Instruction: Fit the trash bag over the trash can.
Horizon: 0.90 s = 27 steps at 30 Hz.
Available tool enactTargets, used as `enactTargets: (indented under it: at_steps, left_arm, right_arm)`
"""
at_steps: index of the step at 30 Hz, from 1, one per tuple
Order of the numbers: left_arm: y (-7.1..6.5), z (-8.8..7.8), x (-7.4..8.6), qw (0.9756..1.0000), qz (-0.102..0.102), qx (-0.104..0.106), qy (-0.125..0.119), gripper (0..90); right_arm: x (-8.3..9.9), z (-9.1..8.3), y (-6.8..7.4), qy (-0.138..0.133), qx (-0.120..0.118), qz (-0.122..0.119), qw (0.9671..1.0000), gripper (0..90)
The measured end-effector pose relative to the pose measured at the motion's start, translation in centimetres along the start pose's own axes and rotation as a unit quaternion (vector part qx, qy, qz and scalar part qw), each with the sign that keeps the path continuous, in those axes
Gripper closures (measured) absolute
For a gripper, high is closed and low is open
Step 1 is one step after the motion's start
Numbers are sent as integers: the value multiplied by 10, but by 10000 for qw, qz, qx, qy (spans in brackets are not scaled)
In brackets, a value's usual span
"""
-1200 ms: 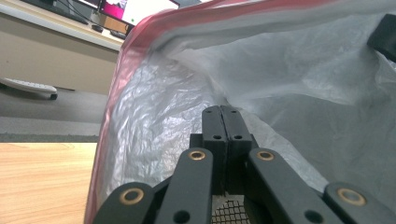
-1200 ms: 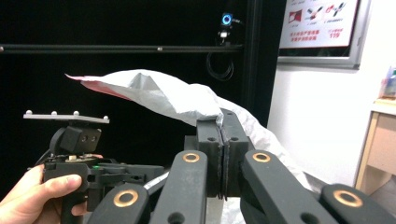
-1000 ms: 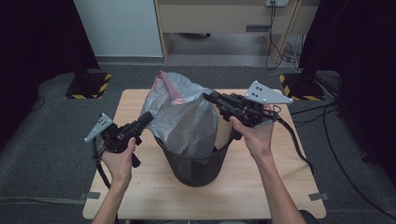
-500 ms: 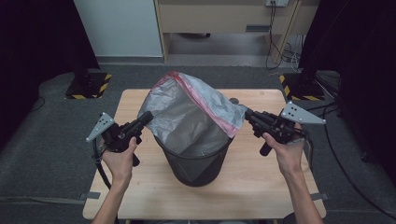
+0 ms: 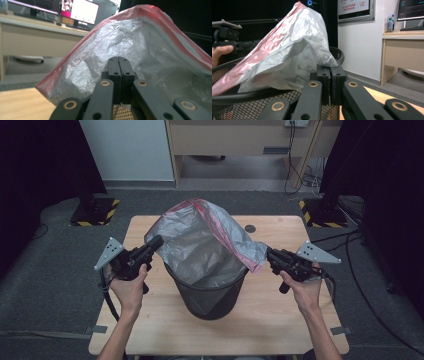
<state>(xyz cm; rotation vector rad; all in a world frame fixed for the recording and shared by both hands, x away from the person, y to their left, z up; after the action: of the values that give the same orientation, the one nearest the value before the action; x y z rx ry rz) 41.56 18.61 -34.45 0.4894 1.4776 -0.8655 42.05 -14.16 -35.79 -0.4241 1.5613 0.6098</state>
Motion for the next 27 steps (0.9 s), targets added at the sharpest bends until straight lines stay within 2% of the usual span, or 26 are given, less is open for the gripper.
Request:
enactTargets:
  at_steps: [1,2,3,7,11,15,20,22,23,24,27]
  left_arm:
    - [0,0,0,10000,0,0,0,854]
    - [-4,-1,-6,9999,140,-14,-57,835]
    - [-7,-1,-10,9998,181,5,-100,822]
    - [-22,1,-26,9989,339,178,-275,745]
    - [-31,7,-39,9979,435,237,-407,679]
    - [-46,32,-55,9968,578,367,-422,637]
    - [-57,58,-69,9952,789,372,-433,562]
    - [-57,69,-71,9956,736,391,-423,549]
    - [-57,69,-71,9956,736,391,-423,541]
    - [-57,79,-71,9961,693,367,-403,529]
    - [-54,93,-69,9971,619,299,-333,490]
  right_arm:
    - [1,0,0,3,6,-5,10000,881]
    - [1,-1,0,-4,8,-17,10000,880]
    - [1,-1,0,-12,13,-17,10000,878]
    - [0,0,0,-45,28,-55,10000,871]
    - [0,0,-1,-34,31,-54,10000,868]
    - [0,0,-1,-26,26,-62,10000,866]
    - [-1,0,-1,-18,24,-64,10000,861]
    - [0,0,-1,-14,22,-41,10000,861]
    - [0,0,-1,-14,22,-41,10000,861]
    - [0,1,-1,-23,18,-50,10000,861]
    - [0,1,-1,-11,14,-33,10000,860]
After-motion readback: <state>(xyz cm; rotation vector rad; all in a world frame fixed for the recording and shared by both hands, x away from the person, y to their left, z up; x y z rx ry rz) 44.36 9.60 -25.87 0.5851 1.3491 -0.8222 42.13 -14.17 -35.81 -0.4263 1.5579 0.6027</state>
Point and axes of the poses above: each handheld gripper's, and its own axes: z roughly forward along the jaws, x roughly out of its underside, y roughly to its left, the point moved 8 cm from there along z, roughly forward along the jaws, and after that the axes turned 14 degrees about x, right-handed, at the moved point
